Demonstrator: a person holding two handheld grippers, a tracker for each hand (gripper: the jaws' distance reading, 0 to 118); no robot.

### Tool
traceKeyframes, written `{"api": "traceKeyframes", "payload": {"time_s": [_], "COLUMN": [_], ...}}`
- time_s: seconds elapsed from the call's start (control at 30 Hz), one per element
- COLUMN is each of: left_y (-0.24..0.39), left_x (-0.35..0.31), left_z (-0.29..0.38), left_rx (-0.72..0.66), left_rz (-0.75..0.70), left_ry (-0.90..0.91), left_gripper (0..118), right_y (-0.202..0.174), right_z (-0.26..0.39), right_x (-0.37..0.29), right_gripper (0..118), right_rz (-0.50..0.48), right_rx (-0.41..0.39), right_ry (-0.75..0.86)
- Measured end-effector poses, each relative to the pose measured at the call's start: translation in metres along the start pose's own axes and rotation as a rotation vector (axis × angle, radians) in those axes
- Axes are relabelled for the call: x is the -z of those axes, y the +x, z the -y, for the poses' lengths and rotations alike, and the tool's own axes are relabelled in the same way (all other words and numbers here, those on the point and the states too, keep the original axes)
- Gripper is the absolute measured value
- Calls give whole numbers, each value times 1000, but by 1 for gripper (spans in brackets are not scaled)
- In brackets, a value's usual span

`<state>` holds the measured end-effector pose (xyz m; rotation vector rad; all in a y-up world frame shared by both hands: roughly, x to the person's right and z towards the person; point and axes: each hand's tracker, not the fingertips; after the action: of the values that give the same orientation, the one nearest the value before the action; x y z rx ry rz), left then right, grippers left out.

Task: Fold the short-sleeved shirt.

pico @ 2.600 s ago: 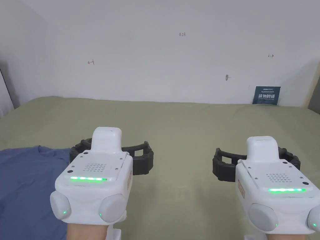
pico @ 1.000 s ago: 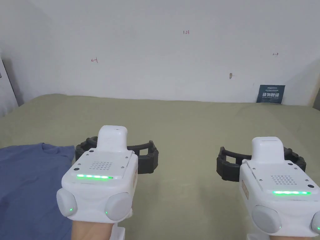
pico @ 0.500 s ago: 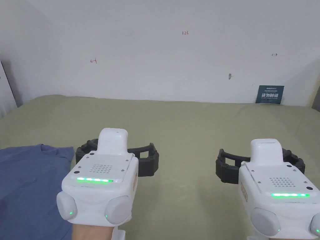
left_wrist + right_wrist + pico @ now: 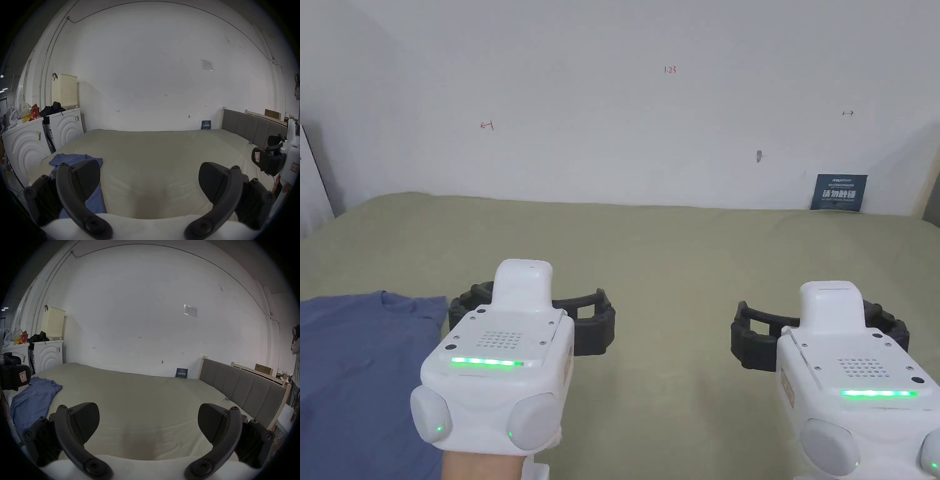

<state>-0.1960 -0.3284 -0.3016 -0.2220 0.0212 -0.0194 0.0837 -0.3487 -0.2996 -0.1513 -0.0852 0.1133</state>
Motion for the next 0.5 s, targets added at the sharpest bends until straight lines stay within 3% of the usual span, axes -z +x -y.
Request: {"api": "traceKeyframes", "payload": {"time_s": [0.5], "left_y": [-1], "left_x": [0], "left_z": [-1], "left_rx": [-1], "left_rz": [-2], "left_ry": [2], "left_gripper": [118], "right_y": [1], "right_z": [0], "right_x": [-1], "right_gripper": [118], "right_rz": [5], "right_rx": [5], "right_ry": [1]}}
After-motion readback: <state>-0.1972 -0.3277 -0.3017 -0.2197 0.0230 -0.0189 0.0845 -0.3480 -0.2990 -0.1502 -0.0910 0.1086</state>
